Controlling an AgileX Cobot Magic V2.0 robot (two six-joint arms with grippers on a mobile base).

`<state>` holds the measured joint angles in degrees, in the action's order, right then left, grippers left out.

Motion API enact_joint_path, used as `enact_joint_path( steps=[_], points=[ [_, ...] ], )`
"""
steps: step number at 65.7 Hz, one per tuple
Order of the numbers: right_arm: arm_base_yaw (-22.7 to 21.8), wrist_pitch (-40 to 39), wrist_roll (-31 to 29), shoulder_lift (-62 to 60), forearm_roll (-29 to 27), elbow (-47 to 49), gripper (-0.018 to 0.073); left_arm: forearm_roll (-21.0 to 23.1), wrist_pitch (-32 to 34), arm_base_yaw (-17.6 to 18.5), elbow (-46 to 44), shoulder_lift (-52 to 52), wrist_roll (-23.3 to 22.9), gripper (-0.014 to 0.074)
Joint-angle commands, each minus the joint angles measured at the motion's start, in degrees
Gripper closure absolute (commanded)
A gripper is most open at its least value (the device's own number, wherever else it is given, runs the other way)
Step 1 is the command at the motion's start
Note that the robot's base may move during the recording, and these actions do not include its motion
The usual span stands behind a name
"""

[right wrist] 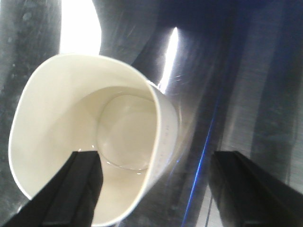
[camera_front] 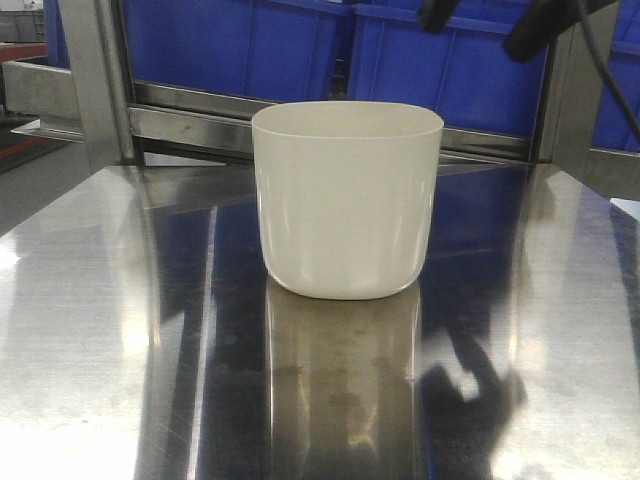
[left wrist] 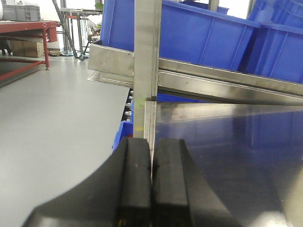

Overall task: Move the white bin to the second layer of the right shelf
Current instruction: 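Lower the right gripper into the white bin and grip its rim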

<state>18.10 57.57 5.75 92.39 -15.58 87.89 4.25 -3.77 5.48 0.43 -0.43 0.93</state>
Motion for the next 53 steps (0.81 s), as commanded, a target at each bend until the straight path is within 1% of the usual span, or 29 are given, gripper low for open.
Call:
enact_joint_path(
  steps=[1,9,21,53],
  points=[
    [0.8,-1.2,-0.7,-0.7,0.0,2.9,-0.0022,0.1,4.9,0.3,2.1,-0.2,-0.4,0.0512],
    [2.0,-0.5,-0.7,1.2,2.3,2.9,-0.0022,0.1,4.9,0.3,2.1,-0.2,-0.4,0.0512],
    [3.0,0.5,-0.7,3.7,3.8,2.9,-0.0022,0.1,4.9,0.3,2.1,-0.2,-0.4,0.0512],
    [3.0,0.5,-0.7,10.0,3.9,2.9,-0.0022,0.1,4.9,0.3,2.1,-0.2,-0.4,0.0512]
  ],
)
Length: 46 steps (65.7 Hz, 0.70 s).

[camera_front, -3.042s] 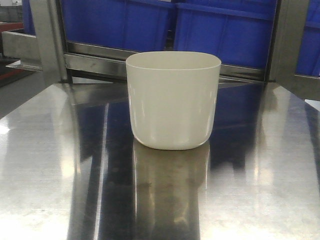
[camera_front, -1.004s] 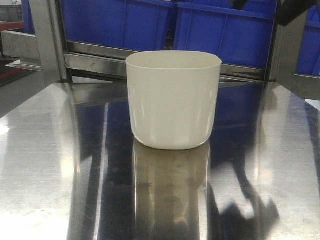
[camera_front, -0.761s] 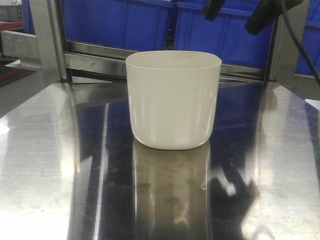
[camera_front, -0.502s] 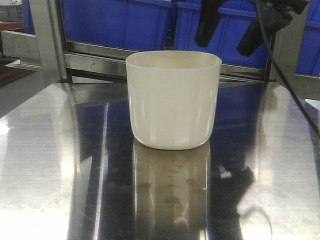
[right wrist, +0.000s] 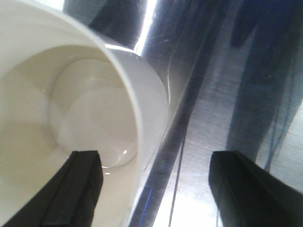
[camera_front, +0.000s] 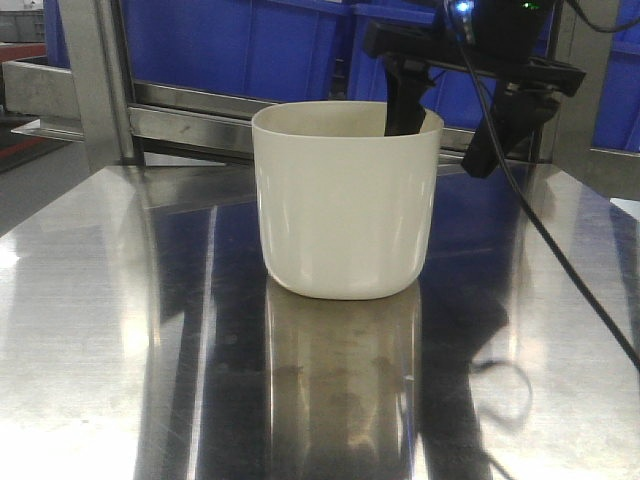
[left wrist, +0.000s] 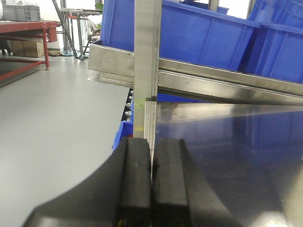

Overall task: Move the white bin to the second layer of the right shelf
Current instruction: 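Lower the right gripper into the white bin and grip its rim, then lift the white bin off the table with the right gripper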

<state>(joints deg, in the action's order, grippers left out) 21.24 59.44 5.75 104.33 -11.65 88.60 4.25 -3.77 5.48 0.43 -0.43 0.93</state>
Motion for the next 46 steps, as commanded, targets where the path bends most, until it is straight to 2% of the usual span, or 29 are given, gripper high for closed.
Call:
enact_joint_path(
  steps=[1,20,25,32,43,46],
  points=[
    [-0.1,-1.3,-0.7,-1.8,0.0,2.2,-0.0022,0.1,4.9,0.3,2.1,-0.2,-0.4,0.0512],
    [0.8,-1.5,-0.7,0.3,0.1,2.2,-0.0021,0.1,4.9,0.3,2.1,-0.2,-0.4,0.0512],
    [1.1,-1.8,-0.7,0.3,0.3,2.2,0.0015,0.1,4.9,0.3,2.1,-0.2,-0.4,0.0512],
    [1.4,-2.2,-0.7,0.3,0.5,2.2,0.0151,0.1,4.9,0.3,2.1,-0.2,-0.4,0.0512],
    [1.4,-1.6,-0.7,0.0,2.6,3.2,0.0524,0.1,4.9,0.3,2.1,-0.2,-0.4,0.0512],
    [1.4,-1.7,-0.7,-0.7,3.7,3.6,0.0493,0.1,4.9,0.3,2.1,-0.2,-0.4,0.0512]
  ],
)
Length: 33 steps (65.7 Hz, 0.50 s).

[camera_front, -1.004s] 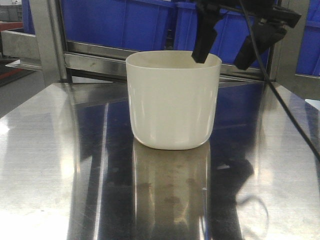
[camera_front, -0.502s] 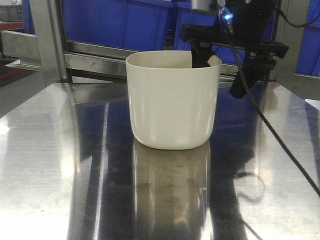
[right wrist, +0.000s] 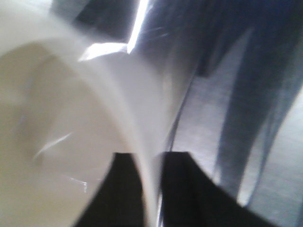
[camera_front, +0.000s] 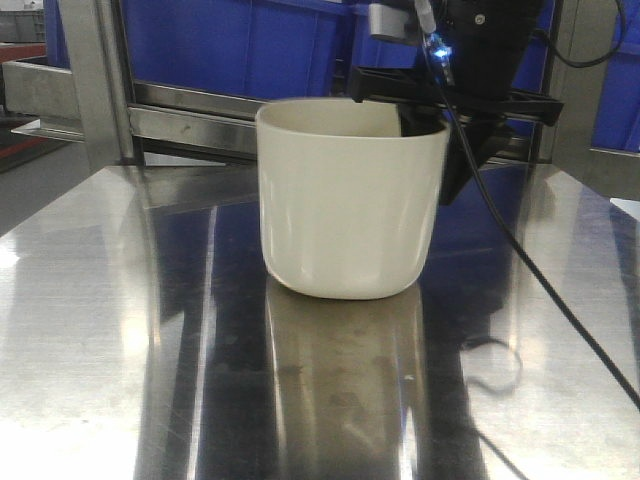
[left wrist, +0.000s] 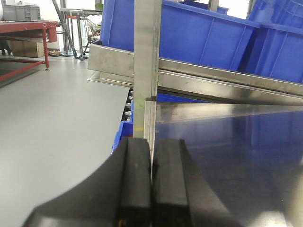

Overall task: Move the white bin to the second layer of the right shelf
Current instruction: 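Lift the white bin off the table with the right gripper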

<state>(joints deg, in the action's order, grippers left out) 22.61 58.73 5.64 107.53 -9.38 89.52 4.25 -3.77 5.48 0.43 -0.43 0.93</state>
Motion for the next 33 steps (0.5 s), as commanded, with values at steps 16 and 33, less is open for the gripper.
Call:
enact_joint_path(
  steps=[16,33],
  points=[
    [0.0,-2.6,-0.6,-12.1,5.9,3.2,0.0506,0.1,4.9,0.3,2.1,-0.2,-0.4,0.0512],
    [0.0,-4.5,-0.6,-25.0,9.4,1.3,0.0506,0.1,4.9,0.3,2.1,-0.2,-0.4,0.0512]
  ],
)
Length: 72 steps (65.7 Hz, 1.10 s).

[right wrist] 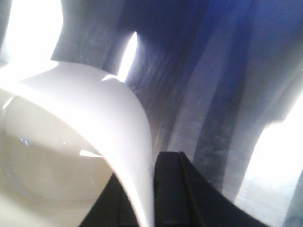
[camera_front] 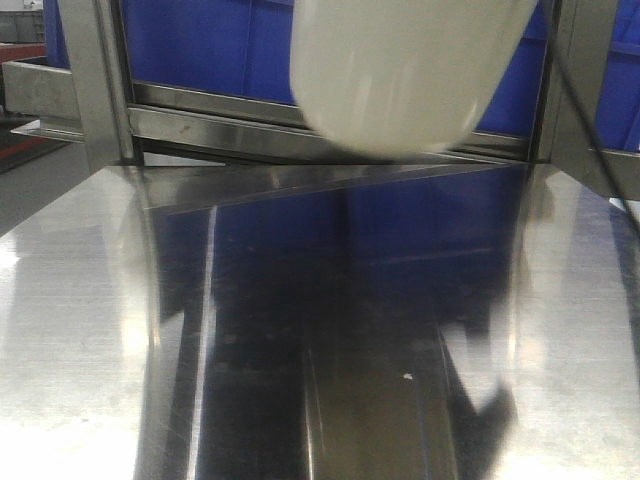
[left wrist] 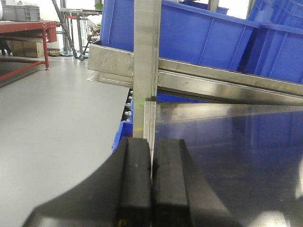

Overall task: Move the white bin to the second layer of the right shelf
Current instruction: 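Lift the white bin off the table with the right gripper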

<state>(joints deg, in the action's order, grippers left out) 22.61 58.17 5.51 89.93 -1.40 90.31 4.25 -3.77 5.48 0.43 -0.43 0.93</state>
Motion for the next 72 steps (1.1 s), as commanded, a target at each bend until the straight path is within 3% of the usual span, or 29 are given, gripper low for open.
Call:
enact_joint_path(
  steps=[1,23,39,72],
  points=[
    [0.0,-4.3,-0.5,-7.8,1.9,-0.1,0.0506,0.1,4.9,0.3,2.1,-0.2,-0.4,0.0512],
    [-0.1,-21.9,-0.4,-36.1,2.6,-27.5,0.0506,0.1,4.9,0.3,2.1,-0.2,-0.4,0.0512],
    [-0.2,-28.1,-0.4,-51.4,2.5,-43.6,0.0506,0.1,4.9,0.3,2.1,-0.2,-0.4,0.0512],
    [-0.2,-29.0,-0.4,-55.2,2.5,-46.5,0.0506,0.1,4.9,0.3,2.1,-0.2,-0.4,0.0512]
  ],
)
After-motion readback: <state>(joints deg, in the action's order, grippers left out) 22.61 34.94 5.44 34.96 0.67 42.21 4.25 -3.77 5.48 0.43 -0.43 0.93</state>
